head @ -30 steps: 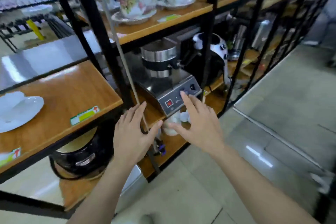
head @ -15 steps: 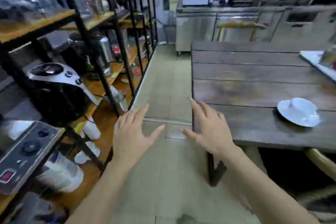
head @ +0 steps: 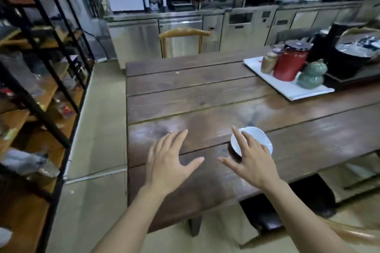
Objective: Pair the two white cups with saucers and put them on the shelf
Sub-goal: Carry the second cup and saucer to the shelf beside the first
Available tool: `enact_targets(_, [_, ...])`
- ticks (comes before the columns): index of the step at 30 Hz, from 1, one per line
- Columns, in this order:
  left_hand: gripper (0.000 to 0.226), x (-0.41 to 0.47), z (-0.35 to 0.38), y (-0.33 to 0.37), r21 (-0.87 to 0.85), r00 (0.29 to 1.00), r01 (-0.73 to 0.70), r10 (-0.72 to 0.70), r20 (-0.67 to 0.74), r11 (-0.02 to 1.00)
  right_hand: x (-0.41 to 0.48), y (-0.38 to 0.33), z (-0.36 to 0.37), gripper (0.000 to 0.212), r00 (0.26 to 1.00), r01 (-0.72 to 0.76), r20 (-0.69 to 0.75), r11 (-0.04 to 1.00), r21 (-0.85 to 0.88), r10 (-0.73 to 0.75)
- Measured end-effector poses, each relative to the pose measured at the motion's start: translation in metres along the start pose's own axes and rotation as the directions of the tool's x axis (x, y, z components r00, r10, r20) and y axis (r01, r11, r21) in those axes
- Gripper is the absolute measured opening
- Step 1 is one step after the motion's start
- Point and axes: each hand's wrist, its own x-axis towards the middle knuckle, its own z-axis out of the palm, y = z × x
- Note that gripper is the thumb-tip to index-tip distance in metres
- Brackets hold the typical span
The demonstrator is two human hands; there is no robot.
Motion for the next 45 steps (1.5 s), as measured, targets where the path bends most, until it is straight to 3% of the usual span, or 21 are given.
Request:
enact_targets(5, [0.097,0.056,0.054,0.057,0.029,0.993,-0.023,0.019,0.117,0.999,0.030,0.080,-0.003,0.106,0.988,-0.143,0.053,0.990,0.002,0.142])
enact_targets(12, [0.089,0.107,0.135,0.113,-0.058,0.946,0.159,-0.136,0.294,0.986,0.070,0.172,0.011,0.095,0.939,-0.316,0.194,0.935,0.163,0.283])
enact_targets(16, [0.092,0.122,0.163,0.126,-0.074,0.892,0.320,-0.274,0.359,0.944,0.085,0.196,0.031,0.095,0.863,-0.479,0.396,0.753,0.451,0.312])
enact_targets(20, [0.103,0.127,0.178,0.124,-0.303,0.793,0.569,-0.411,0.451,0.765,0.099,0.191,0.044,0.043,0.814,-0.570,0.520,0.523,0.634,0.257])
enact_targets(22, [0.106,0.129,0.180,0.126,-0.401,0.729,0.670,-0.452,0.515,0.625,0.104,0.191,0.048,0.039,0.775,-0.616,0.600,0.446,0.650,0.196])
enact_targets(24, [0.085,0.129,0.179,0.128,-0.475,0.667,0.744,-0.474,0.574,0.471,0.105,0.192,0.049,0.041,0.761,-0.637,0.619,0.406,0.655,0.195])
enact_targets(26, [0.051,0.128,0.175,0.130,-0.519,0.634,0.773,-0.487,0.601,0.366,0.104,0.192,0.049,0.040,0.763,-0.638,0.609,0.409,0.652,0.219])
enact_targets(29, [0.034,0.123,0.164,0.128,-0.564,0.626,0.774,-0.486,0.610,0.289,0.102,0.185,0.046,0.044,0.778,-0.615,0.587,0.469,0.634,0.226])
enact_targets(38, [0.040,0.059,0.088,0.090,-0.763,0.675,0.625,-0.606,0.422,0.166,0.097,0.094,0.018,0.044,0.862,-0.405,0.507,0.597,0.692,-0.003])
enact_targets(42, [0.034,-0.007,0.038,0.055,-0.834,0.641,0.536,-0.707,0.301,0.132,0.069,0.018,0.013,0.042,0.844,-0.298,0.504,0.621,0.725,-0.185])
enact_targets(45, [0.034,-0.073,0.001,0.031,-0.872,0.577,0.481,-0.781,0.241,0.086,0.032,-0.047,0.010,0.040,0.798,-0.237,0.516,0.625,0.743,-0.311])
